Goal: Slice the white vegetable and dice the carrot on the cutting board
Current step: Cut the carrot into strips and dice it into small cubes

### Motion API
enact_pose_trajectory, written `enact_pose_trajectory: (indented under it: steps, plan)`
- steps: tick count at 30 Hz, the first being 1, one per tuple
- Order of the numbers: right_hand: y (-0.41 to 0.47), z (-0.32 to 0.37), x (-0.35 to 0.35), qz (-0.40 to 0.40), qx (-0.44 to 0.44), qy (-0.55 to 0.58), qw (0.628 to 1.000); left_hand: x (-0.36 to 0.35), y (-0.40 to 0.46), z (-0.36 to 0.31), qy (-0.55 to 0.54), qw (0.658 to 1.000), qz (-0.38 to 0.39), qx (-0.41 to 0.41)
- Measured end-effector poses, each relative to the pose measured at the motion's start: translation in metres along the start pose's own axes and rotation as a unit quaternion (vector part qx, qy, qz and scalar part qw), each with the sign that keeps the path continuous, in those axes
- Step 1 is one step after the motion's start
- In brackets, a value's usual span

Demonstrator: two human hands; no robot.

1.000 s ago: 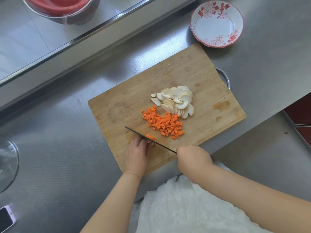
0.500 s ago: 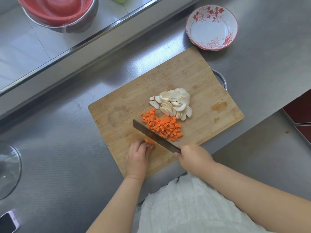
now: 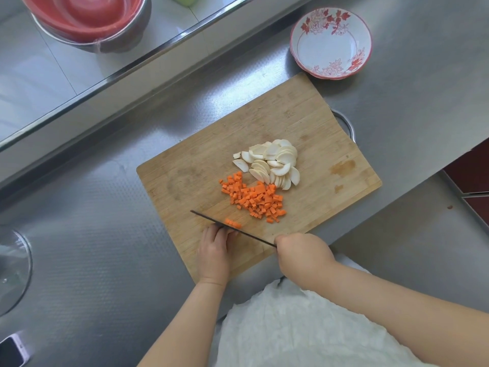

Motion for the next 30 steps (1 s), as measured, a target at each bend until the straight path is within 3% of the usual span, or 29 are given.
enact_pose_trajectory:
  steps: [5, 10, 18, 23, 30]
  plan:
    - [0.003, 0.002, 0.001, 0.06, -0.034, -0.001, 0.998, -0.002, 0.0, 0.002, 0.001, 1.0, -0.001, 0.006]
    - [0.016, 0.002, -0.009, 0.072, -0.055, 0.018, 0.996, -0.003, 0.0, 0.007, -0.024, 0.999, 0.011, 0.028]
    - [0.027, -0.027, -0.021, 0.058, -0.074, 0.2, 0.975, 0.001, -0.002, 0.005, -0.047, 0.997, 0.037, 0.049]
    - [0.016, -0.012, -0.013, -0.024, -0.019, 0.07, 0.997, -0.002, -0.004, 0.007, -0.03, 0.997, 0.063, 0.044]
    - [0.003, 0.003, -0.01, -0.004, 0.011, 0.002, 1.0, 0.002, -0.006, 0.005, -0.018, 0.998, 0.034, 0.048]
Point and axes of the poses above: each hand's wrist, its own y-axis towards the middle knuckle, its own x-axis out of the back of the hand, z = x × y, the point moved 8 cm from there along y, towards the middle knuckle, and after that the axes turned 9 degrees about -y, right-handed, at the moved point
